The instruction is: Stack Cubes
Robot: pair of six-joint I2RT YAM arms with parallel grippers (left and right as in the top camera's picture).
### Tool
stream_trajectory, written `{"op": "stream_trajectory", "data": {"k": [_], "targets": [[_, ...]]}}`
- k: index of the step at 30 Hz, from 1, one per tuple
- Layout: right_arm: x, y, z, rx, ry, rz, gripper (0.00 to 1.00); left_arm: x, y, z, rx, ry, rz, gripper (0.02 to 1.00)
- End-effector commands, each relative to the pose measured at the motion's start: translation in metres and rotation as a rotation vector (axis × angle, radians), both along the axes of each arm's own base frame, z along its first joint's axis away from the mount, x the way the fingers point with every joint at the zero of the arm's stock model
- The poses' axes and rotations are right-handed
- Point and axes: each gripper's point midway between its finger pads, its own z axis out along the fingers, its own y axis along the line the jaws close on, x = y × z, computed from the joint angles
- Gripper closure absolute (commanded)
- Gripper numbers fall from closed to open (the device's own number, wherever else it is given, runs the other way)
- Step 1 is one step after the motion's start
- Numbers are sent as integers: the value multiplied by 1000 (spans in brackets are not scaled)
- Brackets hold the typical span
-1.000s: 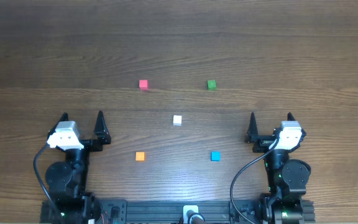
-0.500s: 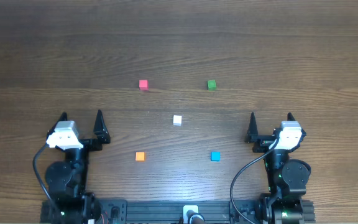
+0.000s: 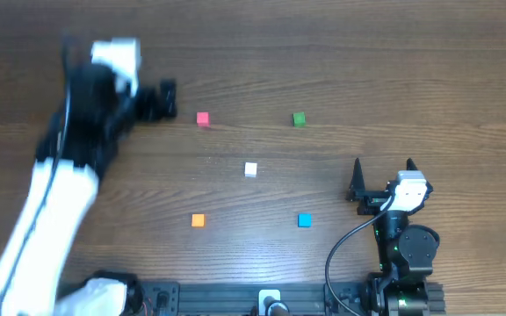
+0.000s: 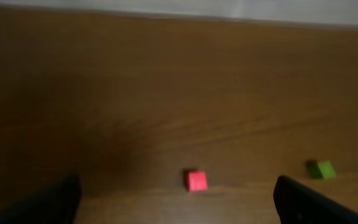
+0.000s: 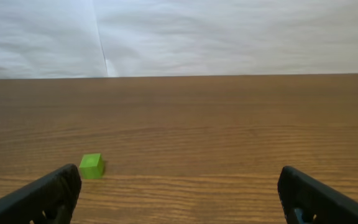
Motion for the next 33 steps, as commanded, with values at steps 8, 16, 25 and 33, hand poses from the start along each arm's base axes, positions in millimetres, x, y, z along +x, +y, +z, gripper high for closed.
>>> {"op": "stream_trajectory", "data": {"k": [8, 16, 25, 33], "targets": [[0, 0, -2, -1, 0, 2, 7, 82, -48, -93, 57, 481, -66, 20], [0, 0, -2, -1, 0, 2, 7, 65, -81, -172, 89, 671, -115, 20], [0, 0, -2, -1, 0, 3, 7, 50, -83, -214, 107, 792, -93, 29], [0, 0, -2, -1, 0, 2, 7, 36, -74, -228, 118, 853, -29, 62]]}}
